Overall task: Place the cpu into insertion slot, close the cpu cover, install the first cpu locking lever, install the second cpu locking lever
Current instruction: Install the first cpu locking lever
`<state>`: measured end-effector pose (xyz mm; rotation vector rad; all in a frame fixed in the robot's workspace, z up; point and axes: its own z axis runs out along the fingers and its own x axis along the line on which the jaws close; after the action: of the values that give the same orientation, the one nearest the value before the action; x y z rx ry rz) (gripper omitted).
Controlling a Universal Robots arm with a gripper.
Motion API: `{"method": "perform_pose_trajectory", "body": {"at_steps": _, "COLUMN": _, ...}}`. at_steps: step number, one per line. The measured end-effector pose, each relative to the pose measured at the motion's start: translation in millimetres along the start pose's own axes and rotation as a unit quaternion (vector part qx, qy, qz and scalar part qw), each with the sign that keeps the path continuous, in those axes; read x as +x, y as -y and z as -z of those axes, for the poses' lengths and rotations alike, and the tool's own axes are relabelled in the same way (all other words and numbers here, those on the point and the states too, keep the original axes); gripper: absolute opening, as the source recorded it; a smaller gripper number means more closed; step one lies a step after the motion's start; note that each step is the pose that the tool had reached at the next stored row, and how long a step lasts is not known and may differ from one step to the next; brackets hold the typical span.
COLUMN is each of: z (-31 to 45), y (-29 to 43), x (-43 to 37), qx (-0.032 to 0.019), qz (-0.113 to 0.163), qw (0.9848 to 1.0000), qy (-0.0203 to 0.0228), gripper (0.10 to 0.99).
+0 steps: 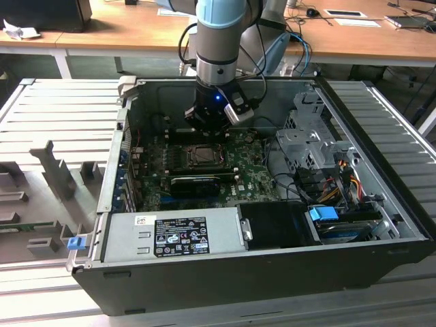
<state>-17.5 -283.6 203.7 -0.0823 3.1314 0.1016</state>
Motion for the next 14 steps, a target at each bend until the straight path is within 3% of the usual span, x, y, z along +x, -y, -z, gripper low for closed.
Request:
{"method": "perform_pose_trajectory", "body": {"at_steps": 6, "z": -1.9, "y": 0.9, "x": 0.0, "qx": -0.0005, "qz": 0.000, "qw": 1.0000, "qy": 0.0000, "gripper": 0.106}}
{"method": "perform_pose_trajectory", "body": {"at_steps": 9, "z": -1.9, "y": 0.8, "x": -0.1, "qx": -0.0083, "qz": 0.000, "qw": 1.0000, "qy": 0.0004, "gripper": 0.106}}
{"method": "perform_pose_trajectory", "body": {"at_steps": 10, "z": -1.8, "y": 0.8, "x": -0.1, "qx": -0.0085, "qz": 0.000, "qw": 1.0000, "qy": 0.0005, "gripper": 0.106}}
{"method": "perform_pose_trajectory", "body": {"at_steps": 13, "z": 3.6, "y": 0.5, "x": -0.1, "qx": -0.0085, "qz": 0.000, "qw": 1.0000, "qy": 0.0004, "gripper": 0.106}}
{"method": "perform_pose_trajectory", "body": {"at_steps": 14, "z": 8.6, "y": 0.2, "x": -0.2, "qx": -0.0085, "qz": 0.000, "qw": 1.0000, "qy": 0.0005, "gripper": 0.106}}
